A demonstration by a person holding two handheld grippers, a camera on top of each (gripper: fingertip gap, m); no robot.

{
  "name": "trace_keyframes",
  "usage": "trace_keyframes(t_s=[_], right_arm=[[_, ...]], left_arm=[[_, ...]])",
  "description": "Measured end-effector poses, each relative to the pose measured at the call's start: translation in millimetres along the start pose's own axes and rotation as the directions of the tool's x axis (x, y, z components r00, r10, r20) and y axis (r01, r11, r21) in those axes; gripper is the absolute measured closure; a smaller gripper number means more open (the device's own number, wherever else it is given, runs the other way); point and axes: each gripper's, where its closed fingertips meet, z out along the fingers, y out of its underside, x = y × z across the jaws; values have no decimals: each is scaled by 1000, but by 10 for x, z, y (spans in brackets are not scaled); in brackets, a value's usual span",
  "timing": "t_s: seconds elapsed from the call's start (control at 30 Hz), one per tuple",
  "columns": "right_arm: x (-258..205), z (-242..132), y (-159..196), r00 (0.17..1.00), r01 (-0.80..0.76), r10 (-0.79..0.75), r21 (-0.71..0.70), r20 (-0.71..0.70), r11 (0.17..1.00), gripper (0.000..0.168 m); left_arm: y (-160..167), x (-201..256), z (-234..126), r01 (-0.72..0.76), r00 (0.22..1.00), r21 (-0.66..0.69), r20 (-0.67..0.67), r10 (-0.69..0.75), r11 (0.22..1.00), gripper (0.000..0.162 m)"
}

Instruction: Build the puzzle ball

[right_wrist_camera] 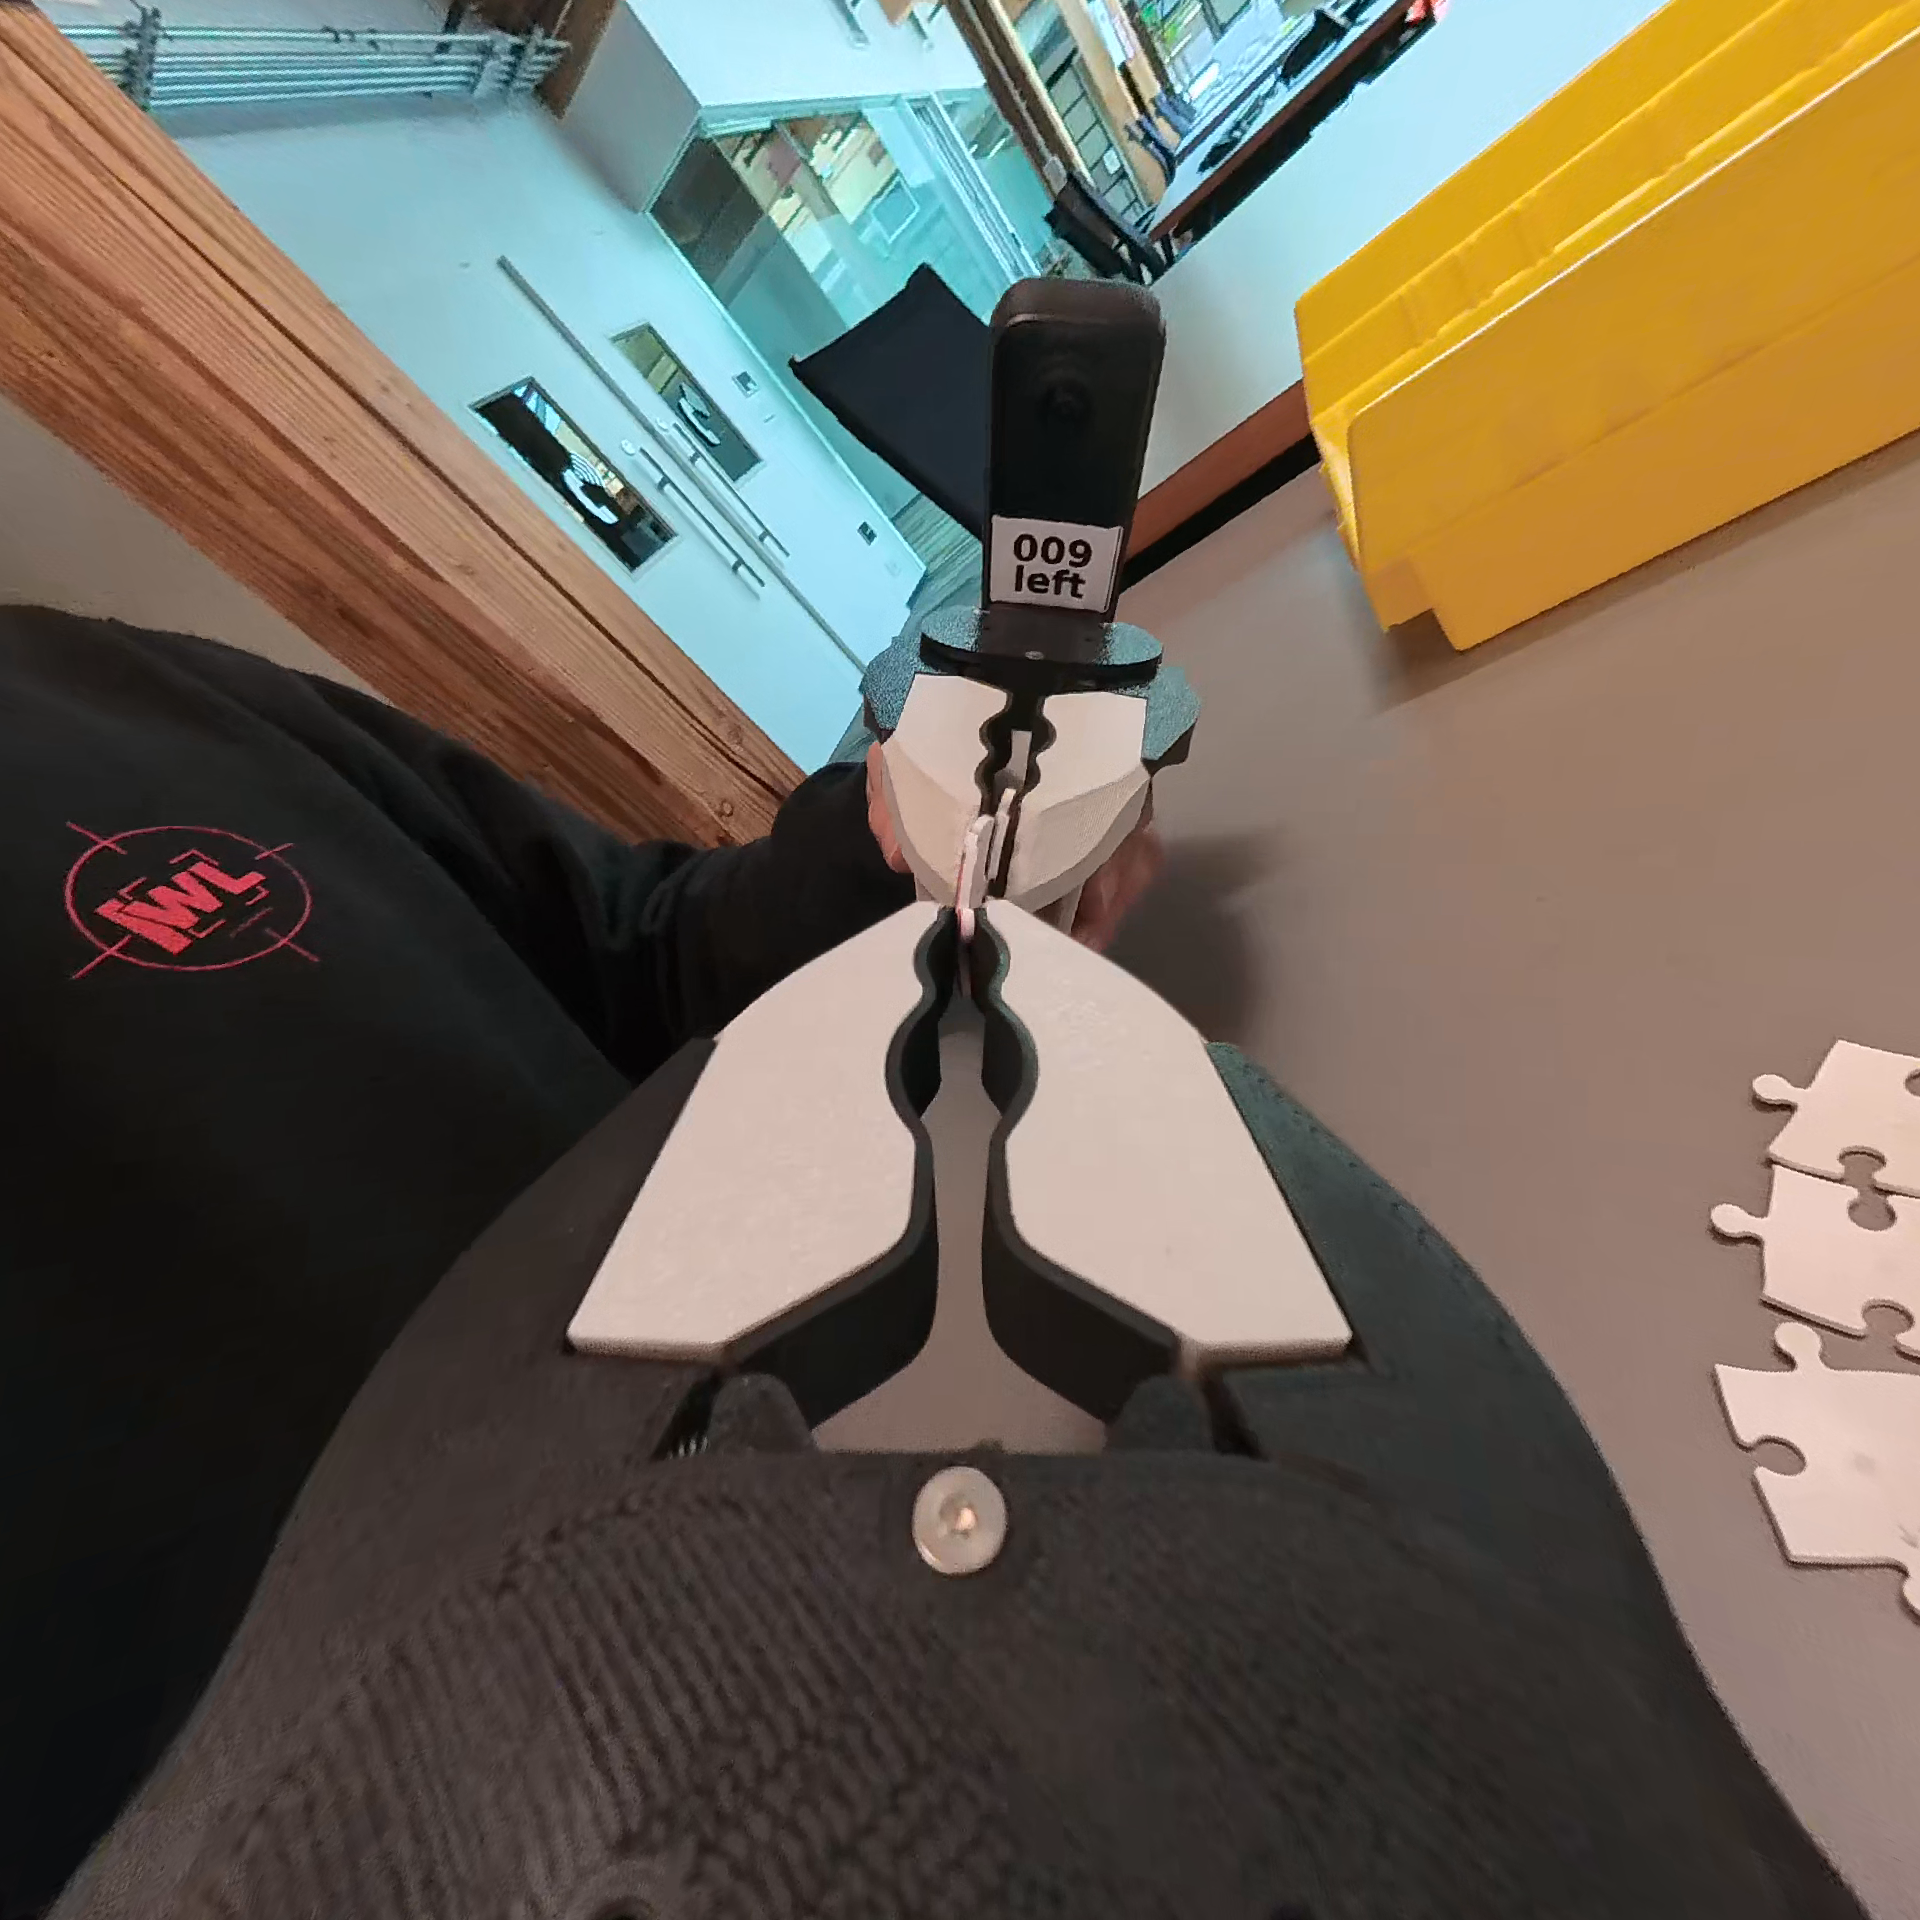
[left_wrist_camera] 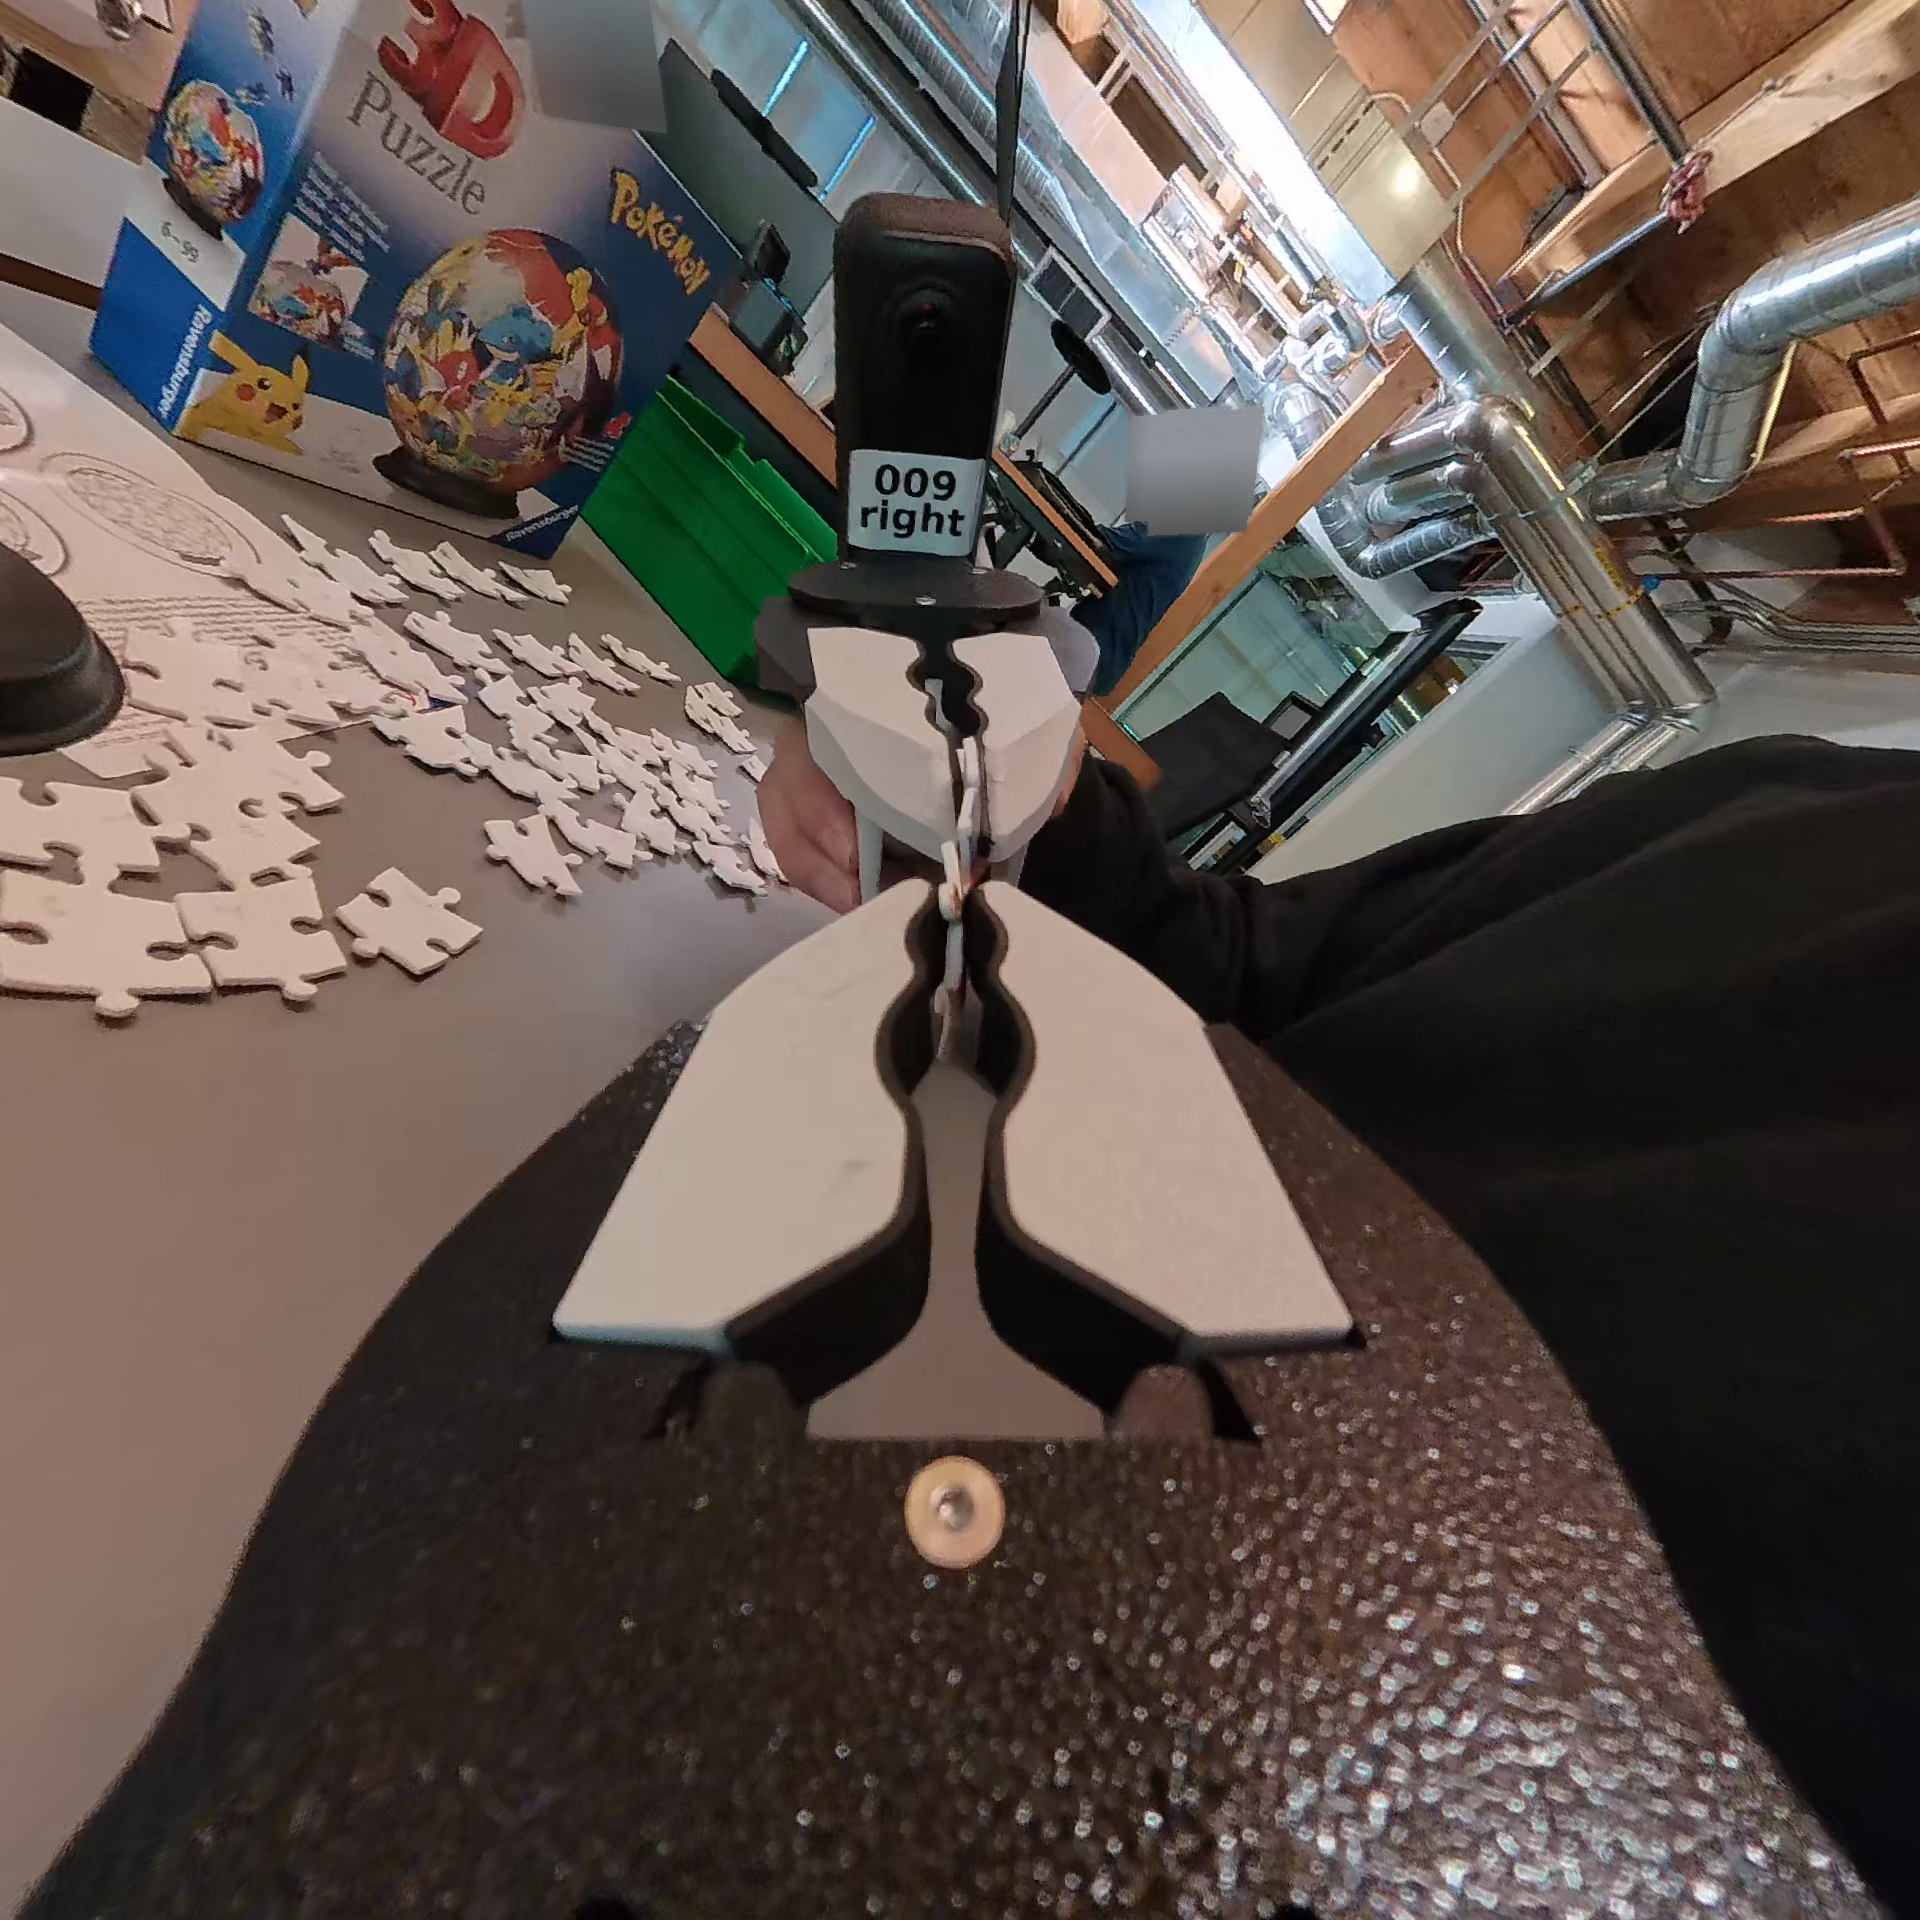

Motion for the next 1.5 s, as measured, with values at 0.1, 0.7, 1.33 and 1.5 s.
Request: trace_keyframes(t_s=[0.1, 0.7, 1.33, 1.5], right_arm=[[-9, -9, 25, 1000, 1, -1, -34, 12, 999, 166], [-18, -27, 69, 996, -60, 67, -116, 57, 991, 166], [10, -79, 14, 990, -120, 119, 9, 71, 993, 166], [-41, -75, 31, 986, -128, 128, -7, 105, 992, 166]], left_arm=[[23, 9, 9, 2, 1000, -26, -2, -2, 1000, 160], [87, 19, 28, -21, 999, -106, 22, 23, 994, 159], [41, -7, 7, -23, 999, -71, 44, 26, 997, 160], [67, 39, 9, -20, 1000, -86, 5, 20, 996, 160]])
